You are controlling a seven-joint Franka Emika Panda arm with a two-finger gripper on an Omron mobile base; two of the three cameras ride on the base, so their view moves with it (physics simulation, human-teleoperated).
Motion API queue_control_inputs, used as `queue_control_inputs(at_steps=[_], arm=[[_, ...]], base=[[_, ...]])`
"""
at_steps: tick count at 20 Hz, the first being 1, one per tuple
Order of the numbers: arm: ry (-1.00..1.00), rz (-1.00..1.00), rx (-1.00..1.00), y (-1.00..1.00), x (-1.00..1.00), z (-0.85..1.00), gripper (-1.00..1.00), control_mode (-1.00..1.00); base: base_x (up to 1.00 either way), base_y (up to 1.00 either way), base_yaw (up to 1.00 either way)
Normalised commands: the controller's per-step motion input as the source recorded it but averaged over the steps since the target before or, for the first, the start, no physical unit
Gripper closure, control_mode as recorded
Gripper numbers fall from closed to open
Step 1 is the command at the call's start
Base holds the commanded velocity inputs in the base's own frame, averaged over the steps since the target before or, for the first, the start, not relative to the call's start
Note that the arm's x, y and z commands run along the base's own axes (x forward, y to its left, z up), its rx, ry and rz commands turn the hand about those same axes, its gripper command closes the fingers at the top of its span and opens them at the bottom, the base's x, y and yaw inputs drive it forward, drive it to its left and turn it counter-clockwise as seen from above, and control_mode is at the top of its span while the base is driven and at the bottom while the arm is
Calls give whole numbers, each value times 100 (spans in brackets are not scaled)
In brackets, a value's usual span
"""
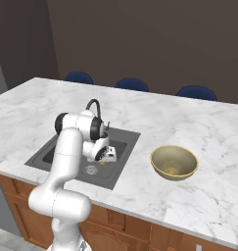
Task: Turn on the sink faucet. Then move the lemon wedge from the counter to the sink. Turn off the sink. Move the vegetable from the sink to the pot next to the stove. Finally move the pot to the front left burner.
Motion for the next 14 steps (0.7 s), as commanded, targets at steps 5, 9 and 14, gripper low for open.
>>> queue_control_inputs(at_steps=[5,9,14], arm=[[0,0,0,8,9,-20,100,-100],[0,0,0,0,1,-7,100,-100],[0,0,0,2,5,0,100,-100]], base=[[0,0,0],[0,0,0],[0,0,0]])
